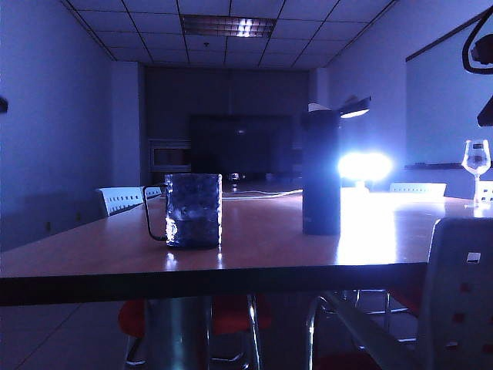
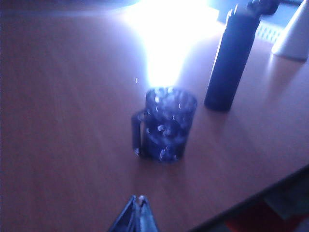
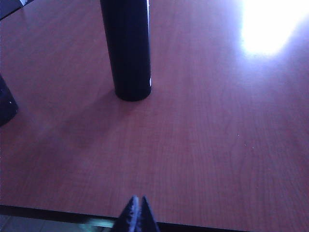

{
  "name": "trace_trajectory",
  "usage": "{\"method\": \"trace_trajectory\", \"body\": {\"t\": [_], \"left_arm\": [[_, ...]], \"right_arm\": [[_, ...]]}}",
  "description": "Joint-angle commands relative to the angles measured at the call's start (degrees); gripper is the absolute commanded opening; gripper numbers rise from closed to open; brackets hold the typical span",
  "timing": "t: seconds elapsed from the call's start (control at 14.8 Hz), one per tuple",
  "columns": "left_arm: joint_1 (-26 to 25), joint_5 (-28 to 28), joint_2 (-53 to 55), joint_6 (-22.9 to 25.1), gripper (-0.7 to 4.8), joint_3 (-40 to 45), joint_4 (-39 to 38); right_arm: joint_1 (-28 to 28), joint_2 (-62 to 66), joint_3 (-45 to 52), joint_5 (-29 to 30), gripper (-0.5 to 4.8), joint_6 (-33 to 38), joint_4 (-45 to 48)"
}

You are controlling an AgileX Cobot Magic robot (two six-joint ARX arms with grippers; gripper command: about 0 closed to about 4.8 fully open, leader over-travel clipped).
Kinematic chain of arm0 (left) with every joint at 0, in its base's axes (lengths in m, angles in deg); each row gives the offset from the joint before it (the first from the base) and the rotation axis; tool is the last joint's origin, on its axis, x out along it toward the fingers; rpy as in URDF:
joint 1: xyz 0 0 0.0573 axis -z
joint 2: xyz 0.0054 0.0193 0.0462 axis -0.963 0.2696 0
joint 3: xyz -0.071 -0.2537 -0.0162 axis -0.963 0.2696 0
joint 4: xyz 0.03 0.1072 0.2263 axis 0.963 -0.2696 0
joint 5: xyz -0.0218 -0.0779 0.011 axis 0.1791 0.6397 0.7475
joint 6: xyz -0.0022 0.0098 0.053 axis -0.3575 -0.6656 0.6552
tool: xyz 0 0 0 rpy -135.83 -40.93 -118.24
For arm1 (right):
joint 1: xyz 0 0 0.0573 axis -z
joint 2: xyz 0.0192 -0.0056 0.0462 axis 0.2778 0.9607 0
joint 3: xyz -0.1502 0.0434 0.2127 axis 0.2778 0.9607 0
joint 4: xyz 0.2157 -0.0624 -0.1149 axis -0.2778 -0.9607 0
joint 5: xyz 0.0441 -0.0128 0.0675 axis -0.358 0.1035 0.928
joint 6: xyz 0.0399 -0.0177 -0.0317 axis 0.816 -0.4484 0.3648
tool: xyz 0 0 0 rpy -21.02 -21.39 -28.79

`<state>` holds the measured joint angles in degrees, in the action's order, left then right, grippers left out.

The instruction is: Pick up the black thermos cup, pour some water from it into the cup, and then put the thermos cup back on the table.

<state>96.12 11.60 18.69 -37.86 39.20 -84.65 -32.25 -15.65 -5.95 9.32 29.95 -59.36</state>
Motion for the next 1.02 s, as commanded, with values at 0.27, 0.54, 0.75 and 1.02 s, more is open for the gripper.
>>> {"method": "trace_trajectory", "body": {"t": [0.27,0.54,0.75,1.02], "left_arm": [[-13.46,1.44,-9.22,0.04,-0.06,4.55,0.59],[-20.24,1.75,-14.82,2.80,-0.06,6.95,-4.81],[-20.57,0.42,-14.82,3.74,-0.06,6.93,-6.67],[-20.26,0.87,-14.82,3.52,-0.05,6.95,-6.67]], "right_arm": [[-0.11,-0.09,-0.20,-0.22,-0.05,0.26,0.70],[-0.11,-0.13,-0.20,-0.22,-0.05,0.26,0.66],[-0.11,-0.09,-0.20,-0.37,-0.05,0.26,0.72],[-0.11,-0.09,-0.17,-0.39,-0.05,0.24,0.70]]}}
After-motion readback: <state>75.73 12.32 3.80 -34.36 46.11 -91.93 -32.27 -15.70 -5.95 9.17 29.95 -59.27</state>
